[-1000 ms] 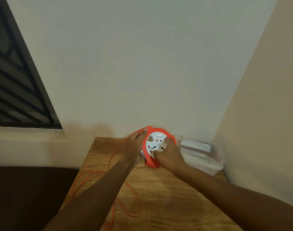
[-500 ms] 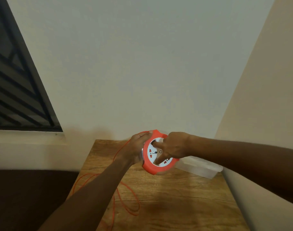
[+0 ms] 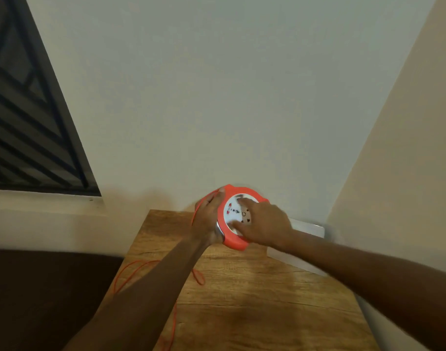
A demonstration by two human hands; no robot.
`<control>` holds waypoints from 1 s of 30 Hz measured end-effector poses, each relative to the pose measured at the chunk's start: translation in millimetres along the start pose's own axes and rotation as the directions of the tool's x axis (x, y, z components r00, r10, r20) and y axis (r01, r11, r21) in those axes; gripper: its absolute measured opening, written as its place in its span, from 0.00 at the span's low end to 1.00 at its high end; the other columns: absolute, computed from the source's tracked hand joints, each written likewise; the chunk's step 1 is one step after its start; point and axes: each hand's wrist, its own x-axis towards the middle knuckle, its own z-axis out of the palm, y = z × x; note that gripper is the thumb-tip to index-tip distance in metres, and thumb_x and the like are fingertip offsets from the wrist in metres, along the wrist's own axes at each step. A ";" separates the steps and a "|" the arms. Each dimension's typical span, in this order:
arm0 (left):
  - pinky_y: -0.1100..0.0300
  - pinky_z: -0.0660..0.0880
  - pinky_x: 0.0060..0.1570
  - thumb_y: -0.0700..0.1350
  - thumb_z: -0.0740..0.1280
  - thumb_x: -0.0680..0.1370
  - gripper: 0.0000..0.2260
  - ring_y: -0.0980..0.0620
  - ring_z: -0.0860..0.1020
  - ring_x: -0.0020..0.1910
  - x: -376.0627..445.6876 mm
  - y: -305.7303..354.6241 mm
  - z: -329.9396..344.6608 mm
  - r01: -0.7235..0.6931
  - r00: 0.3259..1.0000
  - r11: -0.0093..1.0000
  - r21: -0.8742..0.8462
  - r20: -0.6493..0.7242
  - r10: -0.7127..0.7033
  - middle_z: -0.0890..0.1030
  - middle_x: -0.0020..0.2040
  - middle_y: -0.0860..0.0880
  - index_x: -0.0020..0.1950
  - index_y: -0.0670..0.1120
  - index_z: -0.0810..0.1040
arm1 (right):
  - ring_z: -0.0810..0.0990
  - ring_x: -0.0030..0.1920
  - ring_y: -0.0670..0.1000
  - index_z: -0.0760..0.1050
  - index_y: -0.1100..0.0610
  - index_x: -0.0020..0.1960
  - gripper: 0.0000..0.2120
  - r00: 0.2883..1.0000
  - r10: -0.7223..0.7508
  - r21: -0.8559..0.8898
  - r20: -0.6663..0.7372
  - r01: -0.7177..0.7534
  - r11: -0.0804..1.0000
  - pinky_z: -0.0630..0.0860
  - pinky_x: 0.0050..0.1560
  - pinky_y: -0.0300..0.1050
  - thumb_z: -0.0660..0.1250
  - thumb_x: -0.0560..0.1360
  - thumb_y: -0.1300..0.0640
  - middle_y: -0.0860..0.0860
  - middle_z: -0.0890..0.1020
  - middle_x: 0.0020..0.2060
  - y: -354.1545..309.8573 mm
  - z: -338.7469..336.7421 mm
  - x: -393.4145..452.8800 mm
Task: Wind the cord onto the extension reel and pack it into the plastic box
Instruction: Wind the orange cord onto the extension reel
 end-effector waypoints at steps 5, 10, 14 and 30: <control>0.47 0.85 0.44 0.50 0.68 0.84 0.10 0.39 0.88 0.53 -5.6 -3.3 -1.8 0.001 1.000 0.996 0.086 -0.019 0.001 0.88 0.56 0.39 0.54 0.48 0.88 | 0.72 0.70 0.55 0.60 0.53 0.78 0.30 0.918 0.371 0.590 0.142 -0.379 0.713 0.73 0.66 0.51 0.64 0.79 0.49 0.52 0.70 0.74 -20.3 23.8 -15.3; 0.49 0.85 0.45 0.51 0.67 0.84 0.11 0.42 0.88 0.54 -4.8 -7.2 -6.4 0.045 0.999 0.990 0.135 -0.016 -0.044 0.88 0.57 0.42 0.59 0.49 0.87 | 0.81 0.58 0.57 0.48 0.50 0.80 0.42 0.955 0.210 0.447 0.208 -0.284 0.848 0.82 0.54 0.52 0.69 0.75 0.50 0.53 0.76 0.68 -22.4 20.9 -38.2; 0.49 0.85 0.43 0.54 0.67 0.83 0.14 0.41 0.88 0.52 0.9 -1.7 -8.7 0.127 0.992 0.980 0.155 -0.006 -0.128 0.88 0.57 0.42 0.63 0.47 0.83 | 0.82 0.55 0.60 0.62 0.48 0.75 0.27 0.879 -0.436 -0.304 0.192 0.476 0.825 0.81 0.51 0.56 0.67 0.78 0.52 0.59 0.78 0.64 0.9 -0.4 -51.0; 0.49 0.84 0.45 0.56 0.66 0.83 0.17 0.43 0.88 0.49 5.3 0.2 -9.4 0.250 0.954 0.941 0.226 0.109 -0.280 0.88 0.55 0.43 0.66 0.47 0.81 | 0.78 0.56 0.58 0.73 0.45 0.67 0.25 0.444 -0.576 -0.455 0.687 0.880 0.135 0.77 0.36 0.46 0.74 0.73 0.61 0.55 0.64 0.73 2.3 -67.4 3.9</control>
